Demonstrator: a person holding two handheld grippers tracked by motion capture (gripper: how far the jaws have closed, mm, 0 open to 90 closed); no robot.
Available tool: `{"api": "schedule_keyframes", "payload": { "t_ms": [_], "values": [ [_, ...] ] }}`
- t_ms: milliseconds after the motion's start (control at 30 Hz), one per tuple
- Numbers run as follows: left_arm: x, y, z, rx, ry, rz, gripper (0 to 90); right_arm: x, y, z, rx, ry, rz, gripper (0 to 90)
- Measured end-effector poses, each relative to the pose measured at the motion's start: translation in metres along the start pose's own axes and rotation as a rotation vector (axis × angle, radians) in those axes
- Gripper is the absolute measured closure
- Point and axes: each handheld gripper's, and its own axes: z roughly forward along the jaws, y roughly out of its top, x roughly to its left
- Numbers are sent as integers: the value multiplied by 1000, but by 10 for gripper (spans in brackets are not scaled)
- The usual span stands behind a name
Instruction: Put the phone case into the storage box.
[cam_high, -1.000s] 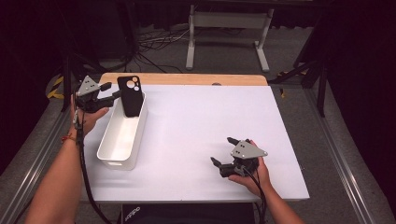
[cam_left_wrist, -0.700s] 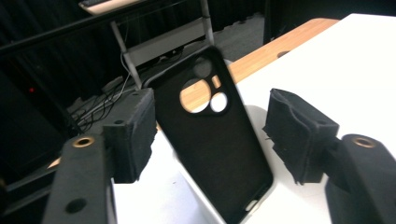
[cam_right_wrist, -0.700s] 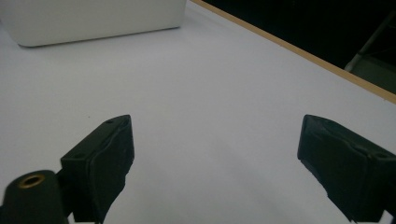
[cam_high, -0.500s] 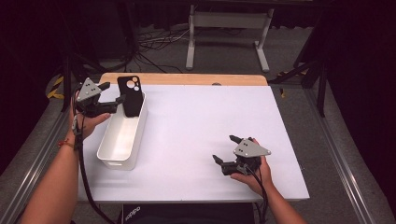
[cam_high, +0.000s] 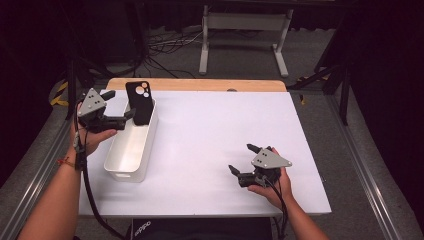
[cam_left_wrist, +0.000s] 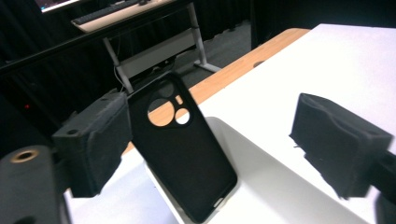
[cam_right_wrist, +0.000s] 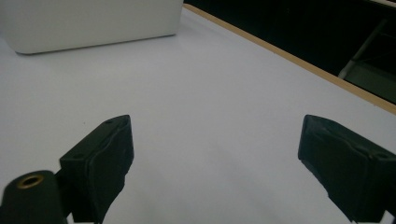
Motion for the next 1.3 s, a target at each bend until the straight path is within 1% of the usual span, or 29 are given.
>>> {"api": "schedule_keyframes", "payload": {
  "t_ms": [67,167,267,333,367,400,433,467,500,533,567,633,700,733,833,867,933,1000,1100,1133,1167,1200,1300],
  "values": [
    [-5,2,-4,-7,-17,7,96,0,0,-1,-2,1,-1,111],
    [-11,3,-8,-14,-29,18,81,1,1,-1,-4,-1,-6,111],
    [-17,4,-13,-31,-39,6,69,1,2,-2,-8,4,-9,110],
    [-21,5,-17,-38,-51,6,59,0,2,-3,-14,2,-8,109],
    [-24,6,-19,-43,-51,7,57,0,2,-4,-15,3,-4,108],
    [-24,6,-19,-43,-51,7,54,0,2,-4,-15,3,-4,108],
    [-28,6,-23,-54,-65,7,49,-1,3,-5,-15,5,-4,108],
    [-28,6,-23,-54,-65,7,44,-1,3,-5,-15,5,-3,108],
    [-33,5,-25,-68,-81,2,42,0,3,-6,-17,3,-4,106],
    [-33,5,-25,-68,-81,2,36,0,3,-6,-17,3,-4,106],
    [-36,3,-26,-69,-92,14,36,0,3,-6,-17,-4,-8,102],
    [-43,1,-27,-71,-91,33,30,0,4,-8,-21,-11,-15,99],
    [-47,0,-28,-73,-99,41,32,1,4,-8,-23,-14,-18,99],
    [-49,-1,-28,-76,-97,41,32,1,4,-8,-22,-15,-17,99],
    [-55,-4,-29,-88,-115,36,32,1,4,-9,-19,-18,-20,99],
    [-57,-4,-30,-92,-123,38,32,1,4,-9,-18,-19,-22,99],
    [-61,-4,-30,-89,-126,50,31,1,3,-9,-17,-21,-23,99],
    [-67,-4,-32,-98,-145,48,31,2,3,-9,-17,-23,-22,99],
    [-75,-3,-32,-106,-159,57,31,3,3,-10,-16,-24,-32,98],
    [-75,-3,-32,-106,-159,57,31,3,3,-10,-15,-23,-33,98],
    [-80,-3,-34,-111,-168,69,30,4,3,-10,-16,-22,-35,98],
    [-80,-3,-34,-111,-168,69,30,4,3,-10,-16,-22,-35,98],
    [-88,-2,-35,-124,-182,68,27,5,3,-11,-17,-24,-43,98]
  ]
}}
